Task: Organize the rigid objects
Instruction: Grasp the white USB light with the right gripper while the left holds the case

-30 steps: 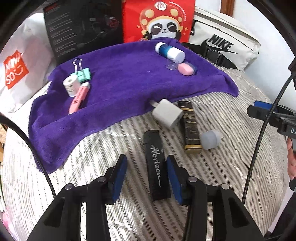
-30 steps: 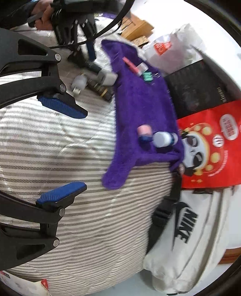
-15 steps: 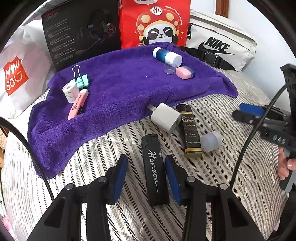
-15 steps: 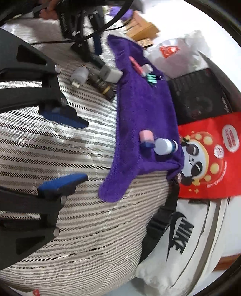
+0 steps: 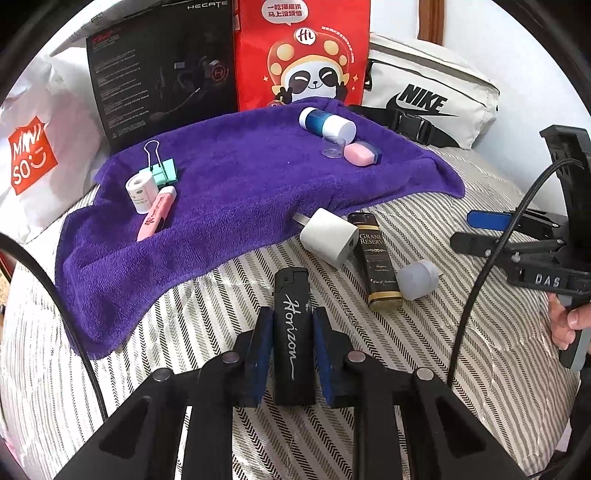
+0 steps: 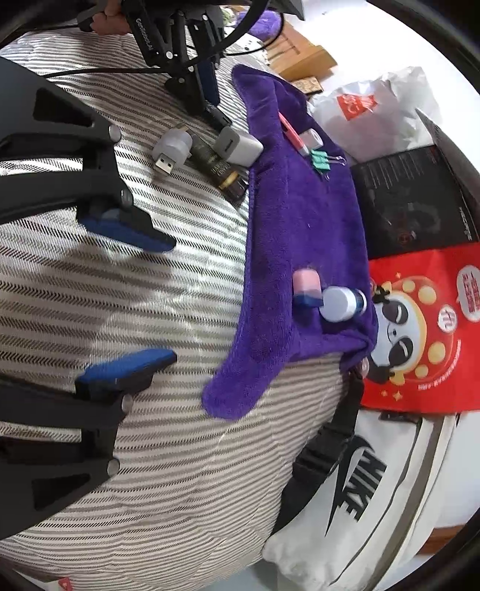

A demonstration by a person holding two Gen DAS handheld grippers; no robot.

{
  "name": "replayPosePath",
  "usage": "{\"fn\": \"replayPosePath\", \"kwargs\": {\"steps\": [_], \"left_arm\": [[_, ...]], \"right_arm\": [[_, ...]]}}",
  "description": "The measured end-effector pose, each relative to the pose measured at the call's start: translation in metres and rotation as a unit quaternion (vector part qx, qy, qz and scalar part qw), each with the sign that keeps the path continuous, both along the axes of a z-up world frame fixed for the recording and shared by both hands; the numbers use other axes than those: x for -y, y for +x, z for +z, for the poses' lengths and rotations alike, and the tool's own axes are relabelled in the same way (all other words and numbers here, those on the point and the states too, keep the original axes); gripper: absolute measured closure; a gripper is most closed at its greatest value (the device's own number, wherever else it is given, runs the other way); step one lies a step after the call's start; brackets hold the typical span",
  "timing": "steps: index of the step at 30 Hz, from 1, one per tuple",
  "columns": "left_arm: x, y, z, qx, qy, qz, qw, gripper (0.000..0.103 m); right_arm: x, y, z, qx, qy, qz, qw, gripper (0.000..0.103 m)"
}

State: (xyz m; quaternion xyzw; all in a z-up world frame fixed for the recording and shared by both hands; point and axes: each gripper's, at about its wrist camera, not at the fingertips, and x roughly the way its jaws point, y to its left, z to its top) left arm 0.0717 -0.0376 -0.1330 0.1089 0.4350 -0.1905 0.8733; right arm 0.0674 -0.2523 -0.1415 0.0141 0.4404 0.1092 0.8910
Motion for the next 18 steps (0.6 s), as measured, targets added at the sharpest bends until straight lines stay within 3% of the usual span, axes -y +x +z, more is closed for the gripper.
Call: {"fn": "replayPosePath", "kwargs": {"steps": [4,7,18], "left_arm": [[-0.001,-0.002,-0.001,0.007,-0.005,0.002,1.0000,0.082],[-0.001,-0.002,0.000,0.006,-0.007,0.002,1.0000,0.082],[0.000,-0.003,-0.001,0.009,-0.005,0.005,0.9999,0.082]], "right_arm": [[-0.012,-0.001,-0.001,0.002,-0.043,0.005,0.999,0.041],[-0.008,0.000,-0.001,-0.002,-0.024,0.011,1.000,0.033],[-0.013,0.000,-0.002,-0.003,-0.034,0.016,0.999,0.032]]}}
